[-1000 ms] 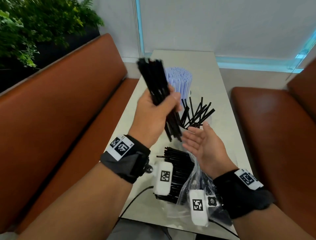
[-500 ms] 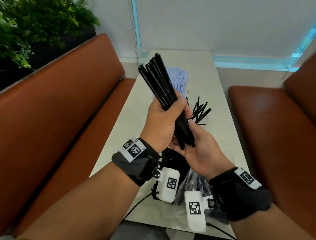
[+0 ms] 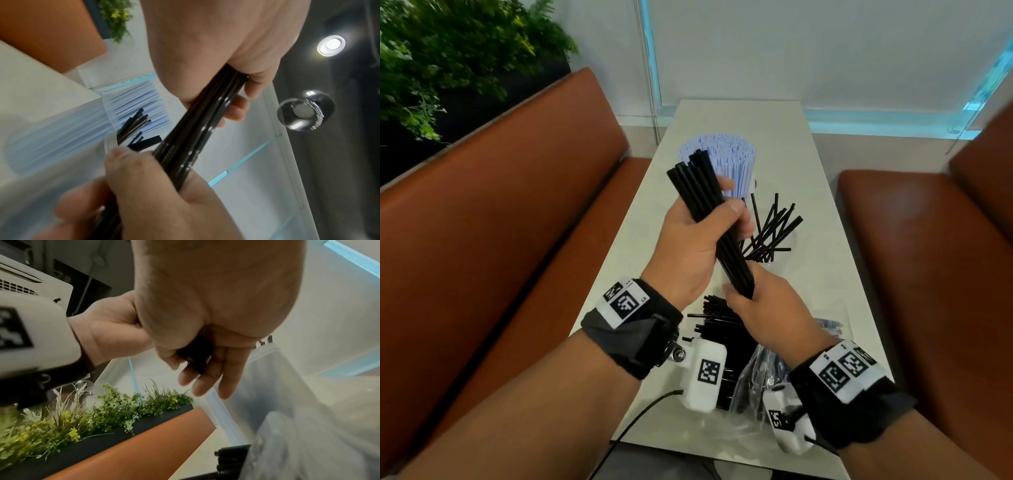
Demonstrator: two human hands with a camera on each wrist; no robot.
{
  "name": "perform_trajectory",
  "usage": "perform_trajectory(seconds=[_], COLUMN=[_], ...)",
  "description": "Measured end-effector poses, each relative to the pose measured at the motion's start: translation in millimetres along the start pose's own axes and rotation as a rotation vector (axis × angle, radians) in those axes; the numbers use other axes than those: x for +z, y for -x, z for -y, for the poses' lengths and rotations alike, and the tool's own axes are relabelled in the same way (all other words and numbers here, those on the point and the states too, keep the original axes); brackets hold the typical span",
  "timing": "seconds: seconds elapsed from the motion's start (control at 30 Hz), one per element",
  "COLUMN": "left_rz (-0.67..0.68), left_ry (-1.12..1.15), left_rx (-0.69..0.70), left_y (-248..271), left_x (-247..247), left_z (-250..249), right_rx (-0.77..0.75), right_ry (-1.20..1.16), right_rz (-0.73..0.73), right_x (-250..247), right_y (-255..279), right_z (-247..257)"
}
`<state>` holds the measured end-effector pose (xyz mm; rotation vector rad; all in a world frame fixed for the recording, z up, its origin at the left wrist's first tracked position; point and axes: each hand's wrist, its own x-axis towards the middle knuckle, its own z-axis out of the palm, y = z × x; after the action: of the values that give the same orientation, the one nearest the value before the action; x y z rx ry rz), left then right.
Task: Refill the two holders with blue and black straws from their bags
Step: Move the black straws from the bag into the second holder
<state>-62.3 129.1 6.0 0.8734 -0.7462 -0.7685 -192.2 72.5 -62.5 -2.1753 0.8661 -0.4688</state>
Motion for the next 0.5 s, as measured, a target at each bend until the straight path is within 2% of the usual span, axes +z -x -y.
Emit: perform_trajectory(seconds=[0.07, 0.17, 0.33, 0.5], left_rz=[0.015, -0.127, -0.351, -0.518], left_ry=[-0.09, -0.101, 0.001, 0.039], left_rx=[0.02, 0.097, 0.143, 0.099], left_y=[-5, -26, -53, -64], left_x=[2, -8, -17, -5], left_z=[-3, -11, -3, 22], right_rx=[0.002, 0.036, 0.167, 0.174], right_ry=[0.057, 0.206, 0.371, 0.4], right_rz=[0.036, 0.138, -0.051, -0.039], right_x=[-3, -19, -38, -30], right_y=[-1, -5, -21, -36], right_z=[-3, -17, -42, -54])
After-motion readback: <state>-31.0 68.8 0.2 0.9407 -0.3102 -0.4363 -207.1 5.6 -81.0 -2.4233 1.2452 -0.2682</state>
